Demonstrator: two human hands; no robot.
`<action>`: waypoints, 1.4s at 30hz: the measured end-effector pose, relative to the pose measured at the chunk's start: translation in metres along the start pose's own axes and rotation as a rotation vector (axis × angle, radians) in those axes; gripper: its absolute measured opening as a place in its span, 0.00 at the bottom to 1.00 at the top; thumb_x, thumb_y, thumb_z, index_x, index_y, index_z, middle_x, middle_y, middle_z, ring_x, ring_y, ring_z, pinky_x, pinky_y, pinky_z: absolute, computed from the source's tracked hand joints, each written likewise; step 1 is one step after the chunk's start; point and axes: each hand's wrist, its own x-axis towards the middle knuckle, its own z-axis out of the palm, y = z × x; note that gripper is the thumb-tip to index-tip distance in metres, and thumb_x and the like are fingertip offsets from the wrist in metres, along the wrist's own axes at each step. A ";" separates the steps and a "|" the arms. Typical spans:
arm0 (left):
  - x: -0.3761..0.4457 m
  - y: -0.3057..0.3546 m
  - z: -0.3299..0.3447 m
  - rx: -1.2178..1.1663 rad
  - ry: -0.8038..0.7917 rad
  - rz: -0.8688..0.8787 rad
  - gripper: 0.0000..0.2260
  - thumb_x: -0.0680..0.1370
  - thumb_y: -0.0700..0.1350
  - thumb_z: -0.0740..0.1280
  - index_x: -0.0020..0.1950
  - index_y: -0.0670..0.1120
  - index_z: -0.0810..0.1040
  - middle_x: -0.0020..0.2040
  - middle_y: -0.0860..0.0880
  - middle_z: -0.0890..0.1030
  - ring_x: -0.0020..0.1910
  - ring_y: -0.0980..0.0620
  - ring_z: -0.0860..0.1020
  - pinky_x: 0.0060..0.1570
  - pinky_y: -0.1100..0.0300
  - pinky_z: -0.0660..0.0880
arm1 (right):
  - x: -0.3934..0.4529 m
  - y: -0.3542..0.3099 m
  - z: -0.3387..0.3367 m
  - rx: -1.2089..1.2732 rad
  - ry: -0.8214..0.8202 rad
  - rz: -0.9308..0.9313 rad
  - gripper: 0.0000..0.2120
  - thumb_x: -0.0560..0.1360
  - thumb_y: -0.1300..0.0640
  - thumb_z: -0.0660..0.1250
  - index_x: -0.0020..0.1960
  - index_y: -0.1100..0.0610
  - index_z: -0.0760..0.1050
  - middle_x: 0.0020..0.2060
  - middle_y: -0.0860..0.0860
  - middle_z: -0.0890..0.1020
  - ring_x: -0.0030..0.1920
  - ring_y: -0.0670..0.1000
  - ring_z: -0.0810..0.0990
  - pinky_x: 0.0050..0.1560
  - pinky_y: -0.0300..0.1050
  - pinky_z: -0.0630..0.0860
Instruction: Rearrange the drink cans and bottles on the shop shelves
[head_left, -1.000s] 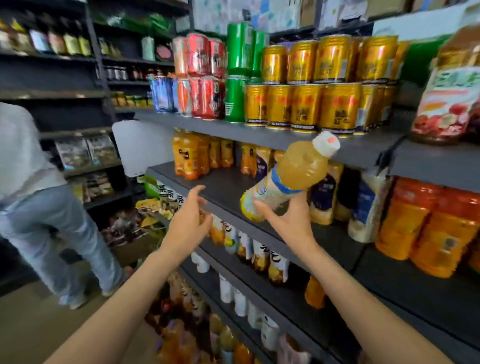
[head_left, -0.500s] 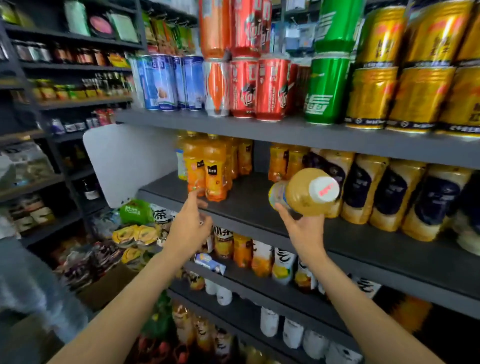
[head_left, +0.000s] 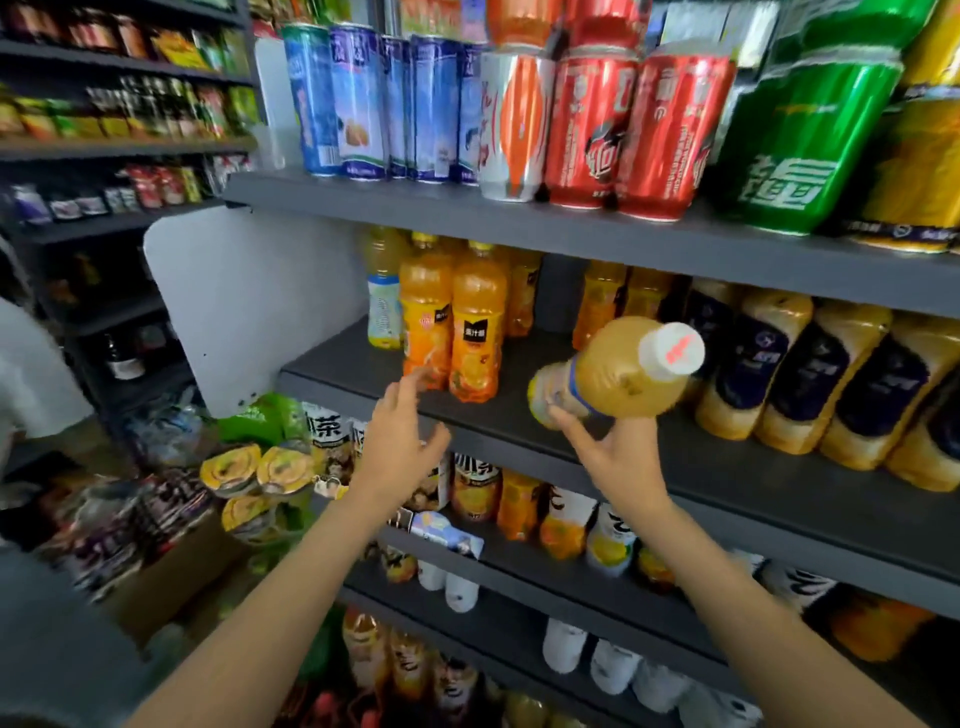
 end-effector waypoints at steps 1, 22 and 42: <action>0.002 -0.009 -0.006 0.026 -0.012 0.015 0.28 0.74 0.42 0.68 0.72 0.47 0.61 0.61 0.44 0.71 0.60 0.46 0.70 0.56 0.52 0.71 | 0.004 -0.006 0.016 0.019 -0.055 0.002 0.20 0.70 0.52 0.70 0.60 0.55 0.71 0.55 0.44 0.77 0.58 0.33 0.73 0.58 0.25 0.66; 0.125 -0.171 -0.035 -0.231 -0.263 0.011 0.38 0.72 0.41 0.72 0.76 0.44 0.53 0.71 0.43 0.67 0.68 0.46 0.68 0.65 0.54 0.67 | 0.130 0.003 0.278 -0.195 0.017 0.275 0.27 0.73 0.62 0.69 0.68 0.64 0.64 0.62 0.59 0.75 0.64 0.54 0.73 0.60 0.36 0.65; 0.112 -0.093 0.000 -0.320 -0.258 0.070 0.30 0.74 0.47 0.70 0.72 0.43 0.61 0.65 0.47 0.72 0.58 0.58 0.69 0.56 0.63 0.68 | 0.080 0.030 0.131 -0.452 0.264 0.485 0.25 0.70 0.51 0.72 0.61 0.62 0.69 0.56 0.57 0.77 0.60 0.58 0.68 0.50 0.43 0.63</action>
